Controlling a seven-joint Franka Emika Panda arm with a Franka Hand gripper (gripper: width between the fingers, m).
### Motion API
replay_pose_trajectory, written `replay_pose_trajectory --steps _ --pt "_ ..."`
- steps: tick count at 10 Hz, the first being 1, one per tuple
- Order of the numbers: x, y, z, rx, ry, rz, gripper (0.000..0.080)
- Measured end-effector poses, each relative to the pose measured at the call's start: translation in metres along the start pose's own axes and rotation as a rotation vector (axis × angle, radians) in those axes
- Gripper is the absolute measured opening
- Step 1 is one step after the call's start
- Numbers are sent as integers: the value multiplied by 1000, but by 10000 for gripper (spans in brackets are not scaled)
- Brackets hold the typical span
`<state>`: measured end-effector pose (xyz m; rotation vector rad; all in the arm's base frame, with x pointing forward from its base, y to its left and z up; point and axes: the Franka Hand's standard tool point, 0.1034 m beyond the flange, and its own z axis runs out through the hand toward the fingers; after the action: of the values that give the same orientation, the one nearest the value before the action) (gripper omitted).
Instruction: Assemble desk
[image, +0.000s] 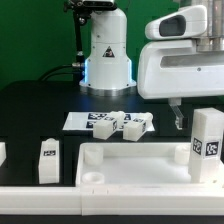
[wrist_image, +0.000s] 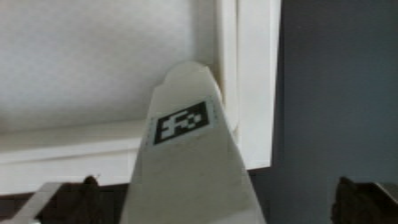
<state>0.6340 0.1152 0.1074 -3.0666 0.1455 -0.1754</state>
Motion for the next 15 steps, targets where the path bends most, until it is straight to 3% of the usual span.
replay_pose_trajectory --steps 1,2,3,4,6,8,10,13,14,15 --pt "0 0 0 0 0 9 536" --pt "0 0 0 1 0 99 536" --pt "0 0 0 -1 -1 203 351" --pt "2 2 0 -5 -1 299 288" --pt "2 2 1 -8 0 510 288" --pt "0 0 1 -5 2 940 288" --pt "2 4 1 37 -25 1285 288" --pt "2 2 1 37 -27 1339 288" --pt "2 2 1 37 -20 1239 361" --pt "3 0 1 40 -13 1062 547"
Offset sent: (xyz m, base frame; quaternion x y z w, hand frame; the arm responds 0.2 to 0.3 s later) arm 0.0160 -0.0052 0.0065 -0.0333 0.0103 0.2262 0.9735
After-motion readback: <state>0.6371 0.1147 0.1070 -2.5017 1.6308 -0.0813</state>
